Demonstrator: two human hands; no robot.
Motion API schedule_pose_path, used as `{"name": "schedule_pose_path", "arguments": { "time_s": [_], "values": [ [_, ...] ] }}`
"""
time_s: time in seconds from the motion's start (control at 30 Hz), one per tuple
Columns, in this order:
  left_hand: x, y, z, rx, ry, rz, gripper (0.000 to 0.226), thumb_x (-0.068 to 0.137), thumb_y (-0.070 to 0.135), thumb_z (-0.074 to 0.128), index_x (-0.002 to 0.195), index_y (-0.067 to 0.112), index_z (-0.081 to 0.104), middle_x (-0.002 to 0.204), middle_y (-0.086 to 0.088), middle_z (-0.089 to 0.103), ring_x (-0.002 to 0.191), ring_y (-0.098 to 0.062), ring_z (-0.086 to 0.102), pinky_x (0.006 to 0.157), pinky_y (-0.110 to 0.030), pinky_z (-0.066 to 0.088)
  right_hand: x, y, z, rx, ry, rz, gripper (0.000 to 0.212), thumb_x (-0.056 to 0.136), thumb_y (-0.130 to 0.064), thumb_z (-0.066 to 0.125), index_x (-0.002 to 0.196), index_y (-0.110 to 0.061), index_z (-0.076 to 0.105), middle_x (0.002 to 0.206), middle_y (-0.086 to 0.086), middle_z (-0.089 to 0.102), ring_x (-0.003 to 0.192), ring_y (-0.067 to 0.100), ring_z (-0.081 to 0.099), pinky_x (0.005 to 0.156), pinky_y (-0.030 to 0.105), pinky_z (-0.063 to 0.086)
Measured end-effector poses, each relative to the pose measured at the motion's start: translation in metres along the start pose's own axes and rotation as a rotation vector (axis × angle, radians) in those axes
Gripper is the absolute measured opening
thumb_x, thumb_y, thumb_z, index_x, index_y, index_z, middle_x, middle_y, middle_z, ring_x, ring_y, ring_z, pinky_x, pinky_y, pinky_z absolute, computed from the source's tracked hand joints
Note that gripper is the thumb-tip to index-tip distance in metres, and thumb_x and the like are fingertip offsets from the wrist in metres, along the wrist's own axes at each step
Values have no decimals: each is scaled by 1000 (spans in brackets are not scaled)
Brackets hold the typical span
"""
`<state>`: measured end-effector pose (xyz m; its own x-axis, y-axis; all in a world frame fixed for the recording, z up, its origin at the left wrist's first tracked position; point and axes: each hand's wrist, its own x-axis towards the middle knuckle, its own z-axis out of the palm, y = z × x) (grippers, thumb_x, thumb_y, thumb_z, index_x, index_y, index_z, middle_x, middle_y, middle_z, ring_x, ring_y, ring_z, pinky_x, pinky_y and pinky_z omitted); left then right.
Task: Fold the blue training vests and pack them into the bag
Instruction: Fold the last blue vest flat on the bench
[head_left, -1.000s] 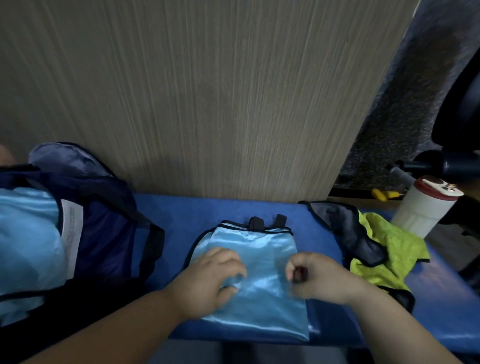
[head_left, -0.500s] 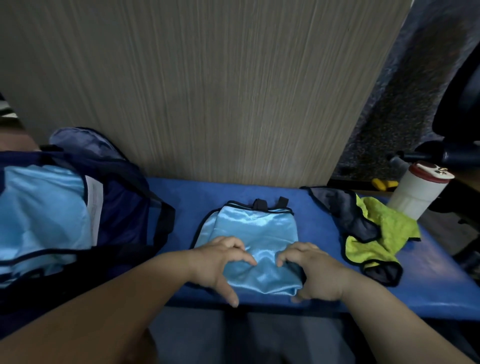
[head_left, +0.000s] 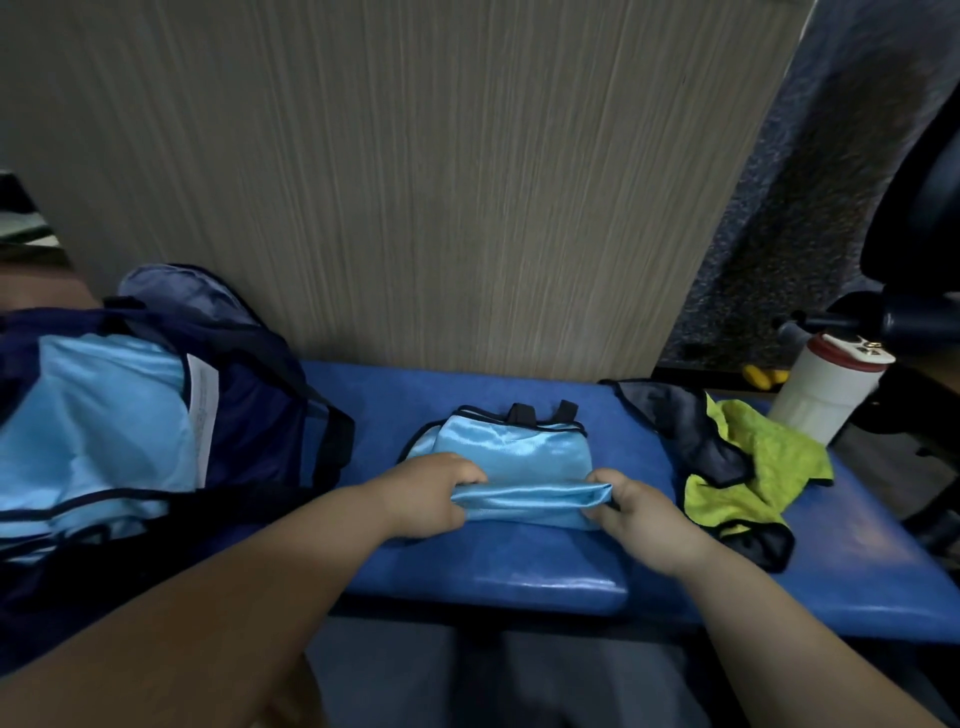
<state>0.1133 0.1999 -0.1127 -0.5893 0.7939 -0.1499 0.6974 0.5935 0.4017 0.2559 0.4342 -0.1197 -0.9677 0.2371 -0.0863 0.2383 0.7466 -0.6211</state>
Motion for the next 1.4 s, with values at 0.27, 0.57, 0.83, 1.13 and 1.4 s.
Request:
{"name": "schedule_pose_path", "arguments": {
  "time_s": [0.27, 0.57, 0.83, 1.13, 1.4],
  "values": [
    [1, 1, -27, -250, -46, -159, 32, 91, 27, 60, 121, 36, 51, 113, 4, 62, 96, -17, 62, 83, -35, 53, 6, 10, -10, 243, -14, 87, 12, 97, -26, 60, 107, -33, 61, 102, -10, 71, 96, 10, 66, 82, 29, 52],
    [15, 0, -16, -73, 14, -215, 20, 93, 39, 59, 109, 29, 54, 103, 5, 60, 92, -14, 59, 80, -31, 50, 10, 2, -8, 52, 74, 127, 15, 99, -33, 54, 113, -30, 56, 103, -6, 68, 96, 12, 63, 82, 28, 49],
    [14, 7, 11, 440, 655, 22, 53, 61, 16, 79, 110, 27, 62, 107, 6, 57, 102, -20, 46, 83, -36, 32, 19, -3, 5, -217, 315, 207, 32, 93, -44, 56, 117, -24, 48, 89, -7, 59, 82, 18, 54, 65, 32, 41],
    [9, 25, 47, 326, 359, 104, 45, 93, 39, 26, 122, 24, 57, 121, 5, 55, 113, -20, 51, 97, -34, 41, 28, -20, 17, -412, 285, -344, 50, 83, -5, 59, 126, -29, 63, 134, -9, 58, 129, 18, 50, 106, 38, 35],
    [3, 3, 47, 261, 215, 88, 73, 84, 55, -1, 152, 39, 21, 162, 16, 7, 148, -7, 0, 116, -26, -10, 35, -35, 21, -456, -6, -66, 68, 94, -45, 51, 153, -36, 18, 153, -6, 38, 136, 22, 36, 112, 34, 29]
  ]
}}
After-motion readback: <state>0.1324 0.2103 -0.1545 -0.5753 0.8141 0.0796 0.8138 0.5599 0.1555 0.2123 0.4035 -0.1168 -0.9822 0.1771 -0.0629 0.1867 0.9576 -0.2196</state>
